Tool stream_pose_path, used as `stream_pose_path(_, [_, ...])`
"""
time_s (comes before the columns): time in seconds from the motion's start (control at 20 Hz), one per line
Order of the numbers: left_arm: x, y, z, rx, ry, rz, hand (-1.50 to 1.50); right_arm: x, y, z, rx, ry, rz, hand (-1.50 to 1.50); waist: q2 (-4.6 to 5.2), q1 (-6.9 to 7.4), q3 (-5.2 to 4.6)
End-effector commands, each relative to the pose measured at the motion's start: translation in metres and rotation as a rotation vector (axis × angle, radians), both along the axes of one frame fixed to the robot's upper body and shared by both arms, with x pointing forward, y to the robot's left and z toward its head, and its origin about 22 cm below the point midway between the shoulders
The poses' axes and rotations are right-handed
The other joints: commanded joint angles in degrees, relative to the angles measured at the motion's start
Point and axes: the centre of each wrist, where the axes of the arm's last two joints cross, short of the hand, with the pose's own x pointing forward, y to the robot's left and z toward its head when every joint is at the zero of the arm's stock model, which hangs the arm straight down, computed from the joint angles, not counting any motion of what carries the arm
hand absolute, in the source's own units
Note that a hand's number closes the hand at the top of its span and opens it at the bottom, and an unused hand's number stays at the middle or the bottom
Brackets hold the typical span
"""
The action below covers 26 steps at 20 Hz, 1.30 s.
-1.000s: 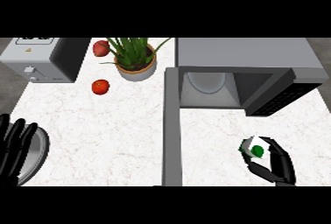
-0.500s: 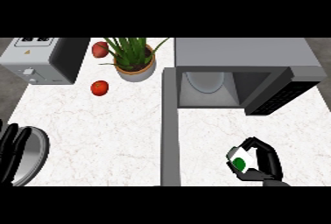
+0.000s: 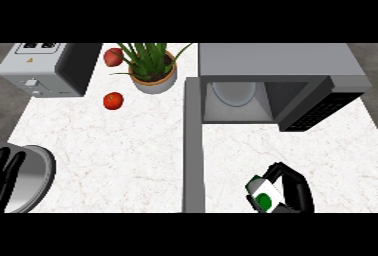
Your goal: Pick up the milk, place it into the microwave and close the microwave
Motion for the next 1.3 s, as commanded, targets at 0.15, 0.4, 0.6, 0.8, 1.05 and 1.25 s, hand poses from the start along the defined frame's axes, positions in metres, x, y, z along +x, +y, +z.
stream_pose_path(0.15, [0.012,0.019,0.001,-0.003,0.015,0.013,-1.5,0.023,0.039,0.044,-0.034,-0.068,-0.028,1.5,0.13,0.2,0.04])
stream_pose_path(0.4, [0.017,0.025,-0.032,-0.019,0.028,-0.005,-1.5,0.066,0.079,0.074,-0.111,-0.071,-0.038,1.5,0.2,0.74,0.02])
stream_pose_path(0.6, [0.012,0.033,-0.01,0.017,0.032,0.006,-1.5,0.097,0.08,0.098,-0.197,-0.032,-0.116,1.5,0.18,0.66,0.04])
stream_pose_path(0.8, [0.006,0.023,-0.012,0.005,0.026,-0.023,-1.5,0.151,0.073,0.117,-0.265,0.019,-0.179,1.5,0.39,1.44,0.06])
stream_pose_path(1.05, [0.026,0.025,-0.019,-0.003,0.024,-0.018,-1.5,0.185,0.076,0.12,-0.349,0.056,-0.223,1.5,0.6,1.39,0.09])
stream_pose_path(1.25, [0.025,0.03,-0.021,-0.002,0.017,-0.022,-1.5,0.209,0.064,0.129,-0.409,0.079,-0.271,1.5,0.94,2.38,0.11])
